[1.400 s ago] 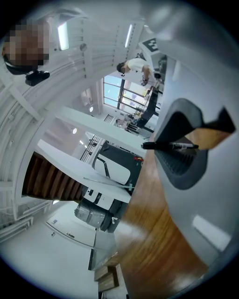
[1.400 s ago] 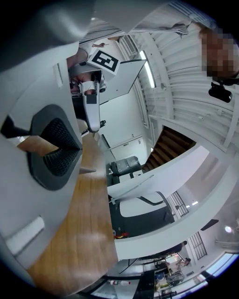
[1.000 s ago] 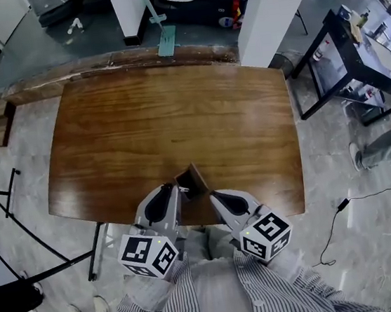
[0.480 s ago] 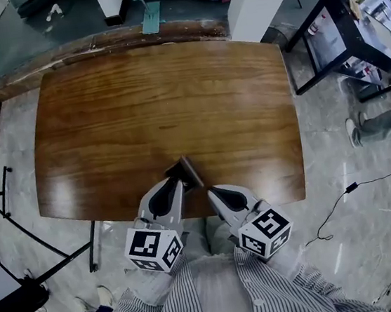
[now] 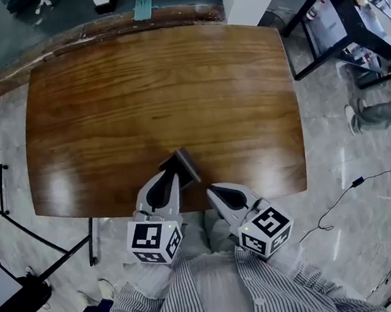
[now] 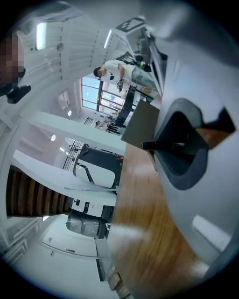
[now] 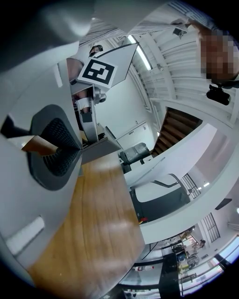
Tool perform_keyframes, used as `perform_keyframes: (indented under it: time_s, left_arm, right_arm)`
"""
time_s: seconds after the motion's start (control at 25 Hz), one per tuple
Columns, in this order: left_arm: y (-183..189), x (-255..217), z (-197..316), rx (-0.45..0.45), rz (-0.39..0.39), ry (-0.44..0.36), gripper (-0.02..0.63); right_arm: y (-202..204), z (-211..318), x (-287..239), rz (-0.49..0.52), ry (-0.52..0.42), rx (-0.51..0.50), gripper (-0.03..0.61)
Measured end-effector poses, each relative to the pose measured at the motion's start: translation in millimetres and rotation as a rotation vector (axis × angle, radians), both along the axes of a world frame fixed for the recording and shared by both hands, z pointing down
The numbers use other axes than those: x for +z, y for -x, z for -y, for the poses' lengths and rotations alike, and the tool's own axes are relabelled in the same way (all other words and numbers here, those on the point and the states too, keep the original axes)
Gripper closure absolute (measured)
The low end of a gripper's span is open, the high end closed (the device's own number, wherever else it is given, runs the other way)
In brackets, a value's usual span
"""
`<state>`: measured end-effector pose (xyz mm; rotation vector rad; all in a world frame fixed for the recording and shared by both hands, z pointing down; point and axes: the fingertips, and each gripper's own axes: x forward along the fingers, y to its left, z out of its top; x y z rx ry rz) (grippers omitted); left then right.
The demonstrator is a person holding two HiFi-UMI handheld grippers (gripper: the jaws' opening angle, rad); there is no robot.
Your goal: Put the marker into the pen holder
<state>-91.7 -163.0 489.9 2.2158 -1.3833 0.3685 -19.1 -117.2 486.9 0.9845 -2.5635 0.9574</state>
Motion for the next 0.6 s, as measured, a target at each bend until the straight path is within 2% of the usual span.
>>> perform_keyframes:
  time_s: [0.16,0.36,0.6]
  left_arm:
    - [-1.3,0.9,4.2,0.004,0.022,-0.018,0.566]
    - [2.8,2.0,6.6,0.016,0.118,-0.043,0.546]
    - [10.0,0.9,7.5,-0.015,0.132,-0.056,0.549]
  right_arm:
    - [-0.8,0.7,1.7,0.003,0.008,0.001,0.583]
    - [2.9,0.6,0.7,0.004,0.007,-0.009,0.581]
    - [4.5,2.9,-0.2,0.017,0.015,-0.007,0.581]
